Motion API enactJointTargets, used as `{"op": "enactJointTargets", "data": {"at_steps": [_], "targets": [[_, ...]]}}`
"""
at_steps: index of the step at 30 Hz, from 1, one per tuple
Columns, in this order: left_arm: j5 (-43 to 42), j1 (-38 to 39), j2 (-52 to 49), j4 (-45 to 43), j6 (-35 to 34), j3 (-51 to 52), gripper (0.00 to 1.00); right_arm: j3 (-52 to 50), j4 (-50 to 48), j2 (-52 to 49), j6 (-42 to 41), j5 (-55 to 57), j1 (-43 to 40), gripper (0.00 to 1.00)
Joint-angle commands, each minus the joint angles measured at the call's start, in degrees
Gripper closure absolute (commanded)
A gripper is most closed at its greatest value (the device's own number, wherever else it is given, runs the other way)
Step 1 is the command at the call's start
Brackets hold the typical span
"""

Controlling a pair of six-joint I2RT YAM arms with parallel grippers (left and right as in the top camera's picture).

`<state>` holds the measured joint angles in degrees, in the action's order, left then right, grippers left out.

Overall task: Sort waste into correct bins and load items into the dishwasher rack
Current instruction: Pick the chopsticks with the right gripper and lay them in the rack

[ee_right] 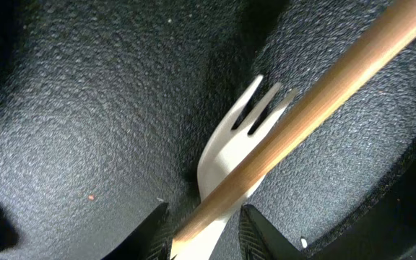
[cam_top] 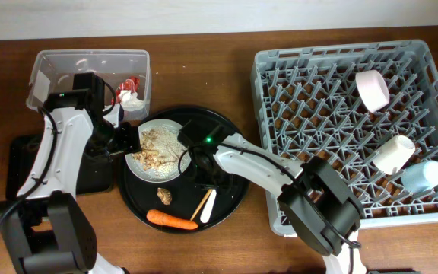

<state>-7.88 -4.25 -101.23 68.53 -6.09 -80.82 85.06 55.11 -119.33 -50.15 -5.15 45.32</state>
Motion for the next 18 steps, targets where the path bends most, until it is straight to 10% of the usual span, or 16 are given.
{"op": "enactJointTargets", "data": {"at_steps": [1,11,18], "targets": [[0.22,-0.02,1.20,-0.04,-0.33,0.52,0.23,-0.52,-0.22,-2.89,-1.84,1.14,0.59,0.73],[0.24,-0.02,1.20,0.11,-0.33,0.52,0.23,4.17,4.63,0.68,4.61,1.44,-2.78,0.86],[0.22,-0.02,1.20,0.07,-0.33,0.52,0.23,4.66,13.75,12.63,25.99,8.87,-7.82,0.85]]}}
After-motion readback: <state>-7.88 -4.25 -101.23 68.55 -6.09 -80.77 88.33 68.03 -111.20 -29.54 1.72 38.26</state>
